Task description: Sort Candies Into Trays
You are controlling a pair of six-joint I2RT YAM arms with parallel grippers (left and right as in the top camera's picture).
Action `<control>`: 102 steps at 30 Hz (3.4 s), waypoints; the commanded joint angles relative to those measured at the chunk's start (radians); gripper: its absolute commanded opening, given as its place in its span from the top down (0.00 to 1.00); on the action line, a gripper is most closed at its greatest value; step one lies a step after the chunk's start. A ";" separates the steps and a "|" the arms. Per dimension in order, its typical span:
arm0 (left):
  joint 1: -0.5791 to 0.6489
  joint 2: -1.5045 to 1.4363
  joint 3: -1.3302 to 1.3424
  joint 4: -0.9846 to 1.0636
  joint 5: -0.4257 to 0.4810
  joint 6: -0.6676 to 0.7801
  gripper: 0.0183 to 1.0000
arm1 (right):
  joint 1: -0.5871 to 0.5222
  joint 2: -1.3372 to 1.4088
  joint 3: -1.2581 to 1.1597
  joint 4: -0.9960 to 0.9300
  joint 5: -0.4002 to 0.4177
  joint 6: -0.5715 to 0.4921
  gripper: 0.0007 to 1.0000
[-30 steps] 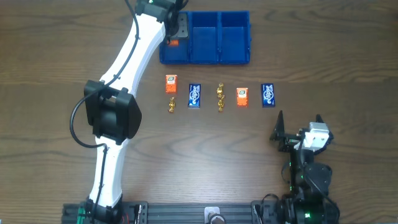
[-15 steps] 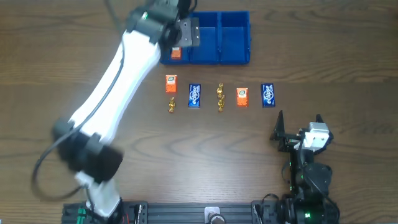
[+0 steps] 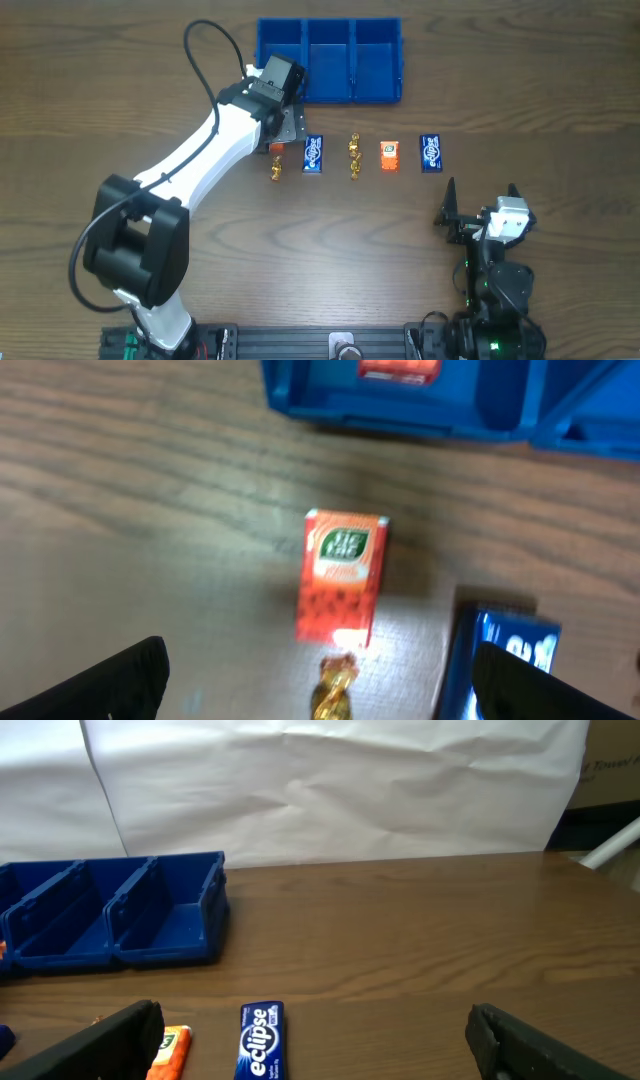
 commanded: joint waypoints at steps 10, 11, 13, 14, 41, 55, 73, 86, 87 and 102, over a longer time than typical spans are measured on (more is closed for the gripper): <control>0.047 0.155 0.001 0.077 0.105 0.051 0.08 | -0.004 -0.007 -0.002 -0.004 0.002 0.010 0.00; 0.051 0.159 0.001 0.080 0.108 0.060 0.09 | -0.004 -0.007 -0.002 -0.004 0.002 0.010 0.00; 0.054 0.169 0.001 0.090 0.125 0.084 0.10 | -0.004 -0.007 -0.002 -0.004 0.002 0.010 0.00; 0.055 0.182 0.001 0.103 0.134 0.101 0.10 | -0.004 -0.007 -0.002 -0.004 0.002 0.010 0.00; 0.040 0.085 0.611 -0.174 -0.025 0.132 0.78 | -0.004 -0.007 -0.002 -0.004 0.002 0.010 0.00; 0.105 0.369 0.759 -0.235 0.110 0.154 0.77 | -0.004 -0.007 -0.002 -0.004 0.002 0.010 0.00; 0.106 0.378 0.758 -0.270 0.105 0.207 0.75 | -0.004 -0.007 -0.002 -0.004 0.002 0.010 0.00; 0.106 0.373 0.761 -0.228 0.079 0.182 0.00 | -0.004 -0.007 -0.002 -0.004 0.003 0.010 0.00; 0.101 0.366 0.774 -0.232 0.081 0.157 0.00 | -0.004 -0.007 -0.002 -0.004 0.002 0.010 0.00; -0.403 0.481 0.929 -0.460 0.012 -0.293 0.02 | -0.004 -0.007 -0.002 -0.004 0.002 0.010 0.00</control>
